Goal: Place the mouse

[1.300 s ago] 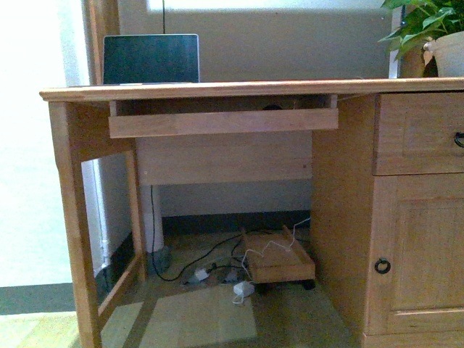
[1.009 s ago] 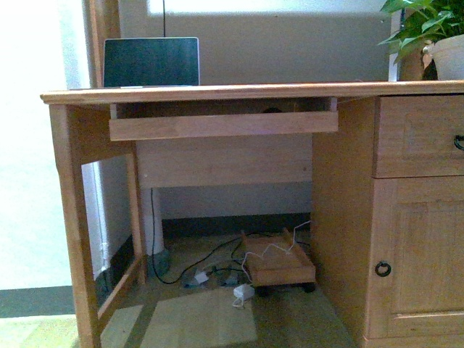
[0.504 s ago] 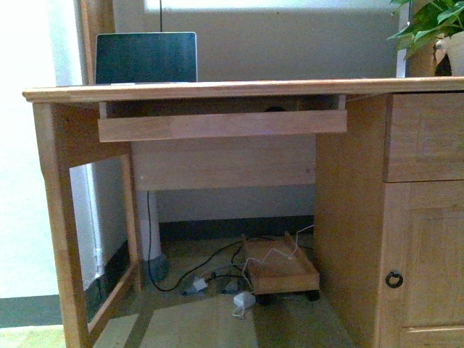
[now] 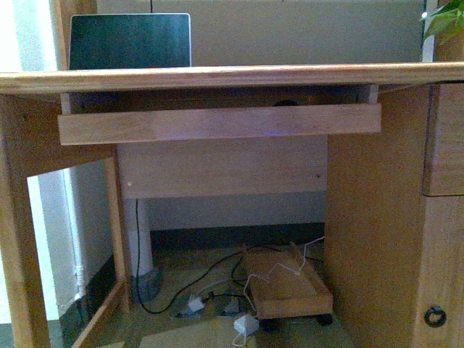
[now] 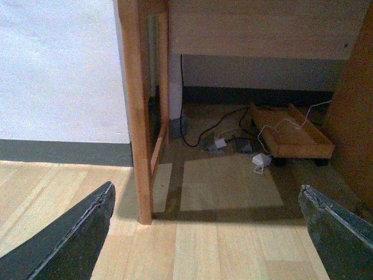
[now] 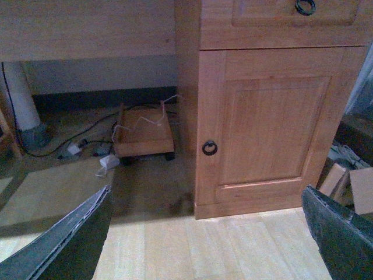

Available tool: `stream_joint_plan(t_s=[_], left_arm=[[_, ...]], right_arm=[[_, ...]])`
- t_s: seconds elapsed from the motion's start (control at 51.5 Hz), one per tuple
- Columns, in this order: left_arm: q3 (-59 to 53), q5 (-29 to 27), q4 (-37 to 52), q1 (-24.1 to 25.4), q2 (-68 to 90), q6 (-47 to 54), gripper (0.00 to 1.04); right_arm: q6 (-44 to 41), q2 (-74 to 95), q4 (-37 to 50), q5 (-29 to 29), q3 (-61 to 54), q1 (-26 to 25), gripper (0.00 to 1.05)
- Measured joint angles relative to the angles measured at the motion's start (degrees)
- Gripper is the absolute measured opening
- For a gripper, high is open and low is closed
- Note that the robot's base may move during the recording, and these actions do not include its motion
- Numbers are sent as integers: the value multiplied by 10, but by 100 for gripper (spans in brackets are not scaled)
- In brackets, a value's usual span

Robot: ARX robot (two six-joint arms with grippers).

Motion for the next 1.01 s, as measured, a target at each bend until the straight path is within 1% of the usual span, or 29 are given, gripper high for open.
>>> stream_joint_plan(t_s=[1.009], left_arm=[[0,0,0,0,0,0,97]], right_arm=[[0,-1,0,0,0,0,97]])
